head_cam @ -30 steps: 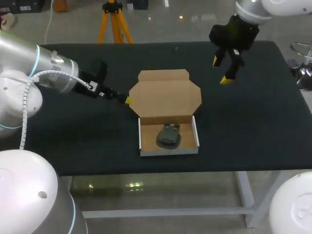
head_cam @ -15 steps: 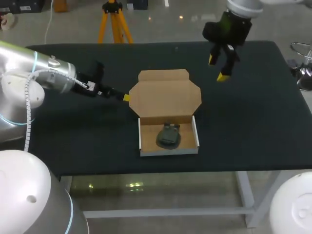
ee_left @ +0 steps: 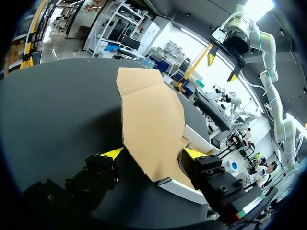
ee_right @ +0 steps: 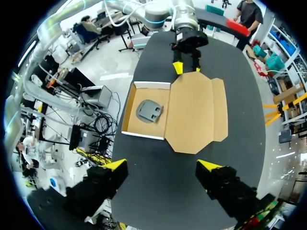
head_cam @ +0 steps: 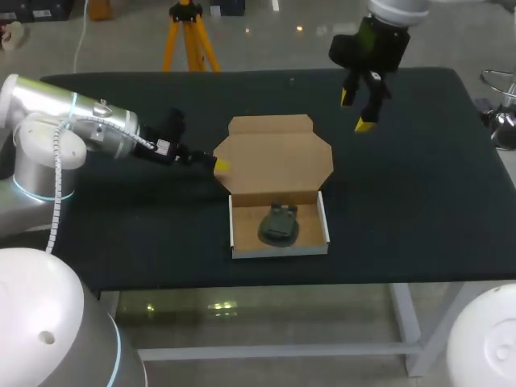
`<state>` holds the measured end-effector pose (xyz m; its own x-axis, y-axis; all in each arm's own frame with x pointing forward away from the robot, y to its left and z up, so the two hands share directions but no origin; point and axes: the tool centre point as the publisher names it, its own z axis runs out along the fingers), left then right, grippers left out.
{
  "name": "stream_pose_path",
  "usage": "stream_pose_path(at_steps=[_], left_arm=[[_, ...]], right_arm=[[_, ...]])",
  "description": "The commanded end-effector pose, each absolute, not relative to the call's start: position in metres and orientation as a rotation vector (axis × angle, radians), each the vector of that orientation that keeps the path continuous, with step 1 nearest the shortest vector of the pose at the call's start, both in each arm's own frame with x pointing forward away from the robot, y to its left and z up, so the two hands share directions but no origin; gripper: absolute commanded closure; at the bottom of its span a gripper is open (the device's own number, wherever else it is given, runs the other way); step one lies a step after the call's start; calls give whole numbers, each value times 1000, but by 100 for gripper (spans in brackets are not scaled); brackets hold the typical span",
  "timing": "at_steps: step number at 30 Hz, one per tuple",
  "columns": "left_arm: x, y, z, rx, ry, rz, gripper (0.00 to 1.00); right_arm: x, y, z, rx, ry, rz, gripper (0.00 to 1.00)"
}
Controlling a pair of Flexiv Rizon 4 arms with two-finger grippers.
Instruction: Assemble the packaging by folding the flat box into shape, placing the metal phone stand inside, and closing the box properly
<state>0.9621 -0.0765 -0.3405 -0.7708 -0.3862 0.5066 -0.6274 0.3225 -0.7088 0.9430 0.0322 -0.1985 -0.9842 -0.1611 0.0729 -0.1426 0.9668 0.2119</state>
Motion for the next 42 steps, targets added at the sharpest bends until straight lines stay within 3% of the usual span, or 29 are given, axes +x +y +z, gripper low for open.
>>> stream_pose_path(at_steps=[1,4,6,7,21,37,42], left_arm=[[967,-87,-347,836,-2299,1446,29],[964,-95,-347,801,-2297,1446,37],[962,-100,-347,778,-2297,1450,50],[961,-103,-346,765,-2298,1449,51],[951,-116,-339,634,-2308,1509,65],[947,-123,-336,502,-2312,1560,93],[946,-124,-335,471,-2309,1580,88]], right_arm=[[944,33,-197,233,-3023,-309,0],[944,33,-197,231,-3022,-305,0],[944,33,-197,229,-3022,-302,0],[944,33,-197,228,-3021,-301,0],[944,35,-199,235,-3017,-287,0],[944,37,-199,232,-3014,-268,0],[943,38,-199,228,-3011,-262,0]])
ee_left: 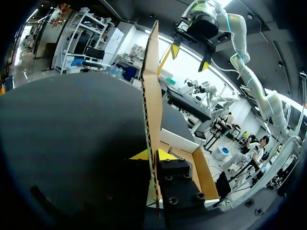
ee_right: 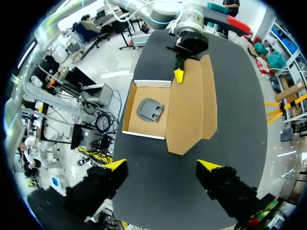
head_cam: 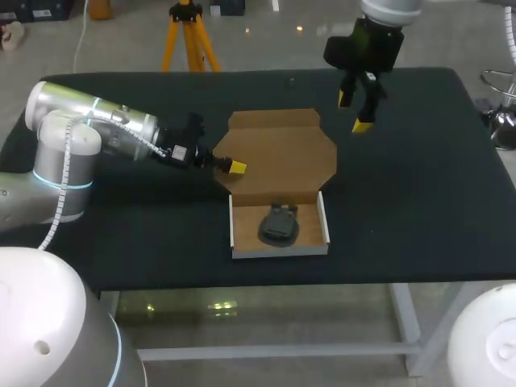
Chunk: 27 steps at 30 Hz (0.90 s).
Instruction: Assemble the packaging by folding the flat box into shape, placing the metal phone stand inside, and closing the box properly
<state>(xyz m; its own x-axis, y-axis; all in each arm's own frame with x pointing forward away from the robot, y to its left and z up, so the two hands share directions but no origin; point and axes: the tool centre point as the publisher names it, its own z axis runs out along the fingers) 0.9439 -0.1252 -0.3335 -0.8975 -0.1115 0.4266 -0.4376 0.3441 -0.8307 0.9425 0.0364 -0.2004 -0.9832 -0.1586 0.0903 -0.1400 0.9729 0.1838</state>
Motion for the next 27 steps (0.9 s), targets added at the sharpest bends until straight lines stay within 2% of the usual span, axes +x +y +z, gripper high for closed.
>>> stream_pose_path(at_steps=[1,9,13,23,25,27], left_arm=[[945,-125,-335,466,-2308,1584,89],[944,-125,-333,438,-2307,1611,71],[944,-125,-332,437,-2306,1628,74],[944,-130,-326,407,-2309,1666,88],[944,-130,-326,403,-2311,1668,98],[944,-130,-326,394,-2312,1674,100]], right_arm=[[943,38,-199,228,-3011,-261,0],[941,40,-198,232,-3011,-254,0],[940,41,-199,232,-3009,-251,0],[940,41,-198,232,-3007,-245,0],[940,42,-198,232,-3007,-244,0],[940,42,-198,232,-3007,-244,0]])
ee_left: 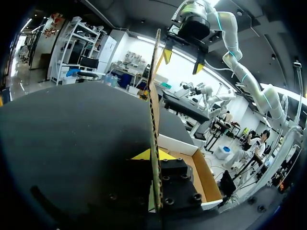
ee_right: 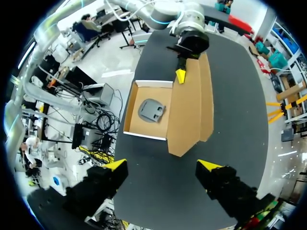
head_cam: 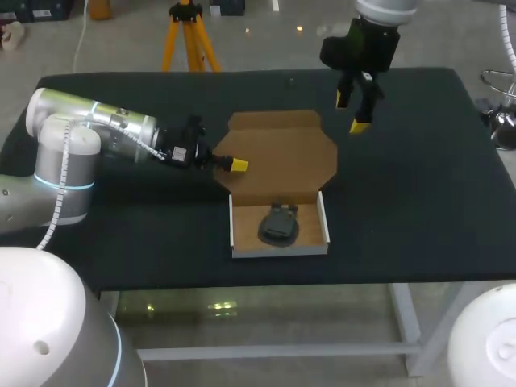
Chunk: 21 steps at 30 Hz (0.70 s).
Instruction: Assemble the packaging by folding the flat box into shape, placing the metal phone stand inside, and closing the box properly
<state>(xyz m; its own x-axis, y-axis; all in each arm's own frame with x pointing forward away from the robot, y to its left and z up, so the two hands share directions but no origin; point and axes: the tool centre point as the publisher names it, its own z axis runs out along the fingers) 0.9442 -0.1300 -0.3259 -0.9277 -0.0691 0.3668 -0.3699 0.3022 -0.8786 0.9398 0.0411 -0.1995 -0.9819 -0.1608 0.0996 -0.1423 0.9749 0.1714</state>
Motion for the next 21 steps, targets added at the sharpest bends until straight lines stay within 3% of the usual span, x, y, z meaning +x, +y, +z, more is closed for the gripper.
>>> stream_pose_path(at_steps=[1,21], left_arm=[[944,-130,-326,389,-2313,1677,100],[939,-131,-325,276,-2348,1710,100]], right_arm=[[940,42,-198,232,-3007,-243,0],[942,44,-197,241,-3006,-240,0]])
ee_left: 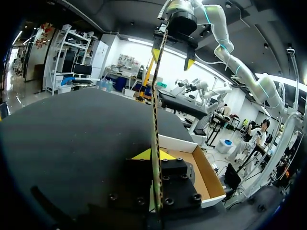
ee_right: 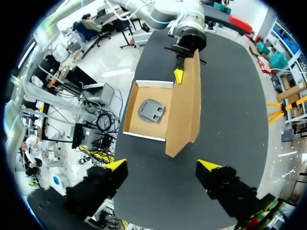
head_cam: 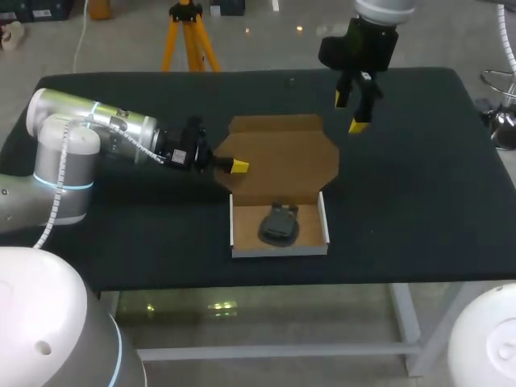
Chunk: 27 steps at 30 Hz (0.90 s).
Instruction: Assemble the packaging by folding the flat box into shape, placing the metal phone stand inside, and closing the box properly
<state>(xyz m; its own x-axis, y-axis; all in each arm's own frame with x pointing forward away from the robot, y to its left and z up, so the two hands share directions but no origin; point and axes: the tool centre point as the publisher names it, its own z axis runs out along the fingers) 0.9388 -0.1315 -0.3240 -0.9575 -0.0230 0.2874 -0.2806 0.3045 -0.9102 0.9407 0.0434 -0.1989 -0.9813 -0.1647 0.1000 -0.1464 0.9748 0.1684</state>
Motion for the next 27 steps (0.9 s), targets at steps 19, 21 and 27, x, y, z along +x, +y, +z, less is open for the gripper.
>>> stream_pose_path(at_steps=[19,21,27], left_arm=[[938,-124,-326,245,-2425,1786,100],[934,-122,-325,220,-2458,1804,100],[925,-120,-321,140,-2548,1851,100]], right_arm=[[952,59,-189,301,-3022,-225,0],[953,61,-189,307,-3022,-223,0],[953,63,-187,314,-3023,-218,0]])
